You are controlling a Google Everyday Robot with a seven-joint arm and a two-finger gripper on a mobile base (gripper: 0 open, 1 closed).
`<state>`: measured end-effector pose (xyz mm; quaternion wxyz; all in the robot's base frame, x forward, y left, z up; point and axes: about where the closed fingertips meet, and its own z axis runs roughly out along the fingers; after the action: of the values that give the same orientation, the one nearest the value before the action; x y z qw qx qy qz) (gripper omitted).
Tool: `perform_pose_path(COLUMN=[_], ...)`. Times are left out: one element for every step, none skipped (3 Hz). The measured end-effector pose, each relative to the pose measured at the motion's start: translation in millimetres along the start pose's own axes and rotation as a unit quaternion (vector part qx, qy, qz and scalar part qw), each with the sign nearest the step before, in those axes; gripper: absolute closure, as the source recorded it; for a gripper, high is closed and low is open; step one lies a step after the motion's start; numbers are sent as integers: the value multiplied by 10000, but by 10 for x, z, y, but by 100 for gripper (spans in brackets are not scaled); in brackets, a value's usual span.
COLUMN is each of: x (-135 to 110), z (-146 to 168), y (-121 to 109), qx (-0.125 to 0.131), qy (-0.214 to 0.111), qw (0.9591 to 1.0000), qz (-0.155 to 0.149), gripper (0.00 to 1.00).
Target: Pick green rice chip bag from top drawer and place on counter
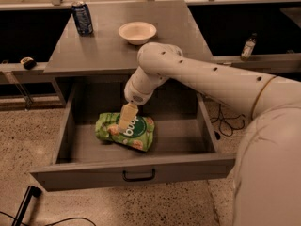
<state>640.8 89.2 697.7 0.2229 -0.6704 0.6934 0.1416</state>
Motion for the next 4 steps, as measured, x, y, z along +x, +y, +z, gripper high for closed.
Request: perform_pose_path(x=[244, 366, 452, 479], z=[353, 540, 680, 727], y=[-20, -11, 17, 30], qx=[-101, -183, -288, -310], qy=[58, 65, 58, 32], qw=[9997, 9990, 9977, 9970], qz=[233, 399, 604, 713], gripper=[0, 0, 19, 41])
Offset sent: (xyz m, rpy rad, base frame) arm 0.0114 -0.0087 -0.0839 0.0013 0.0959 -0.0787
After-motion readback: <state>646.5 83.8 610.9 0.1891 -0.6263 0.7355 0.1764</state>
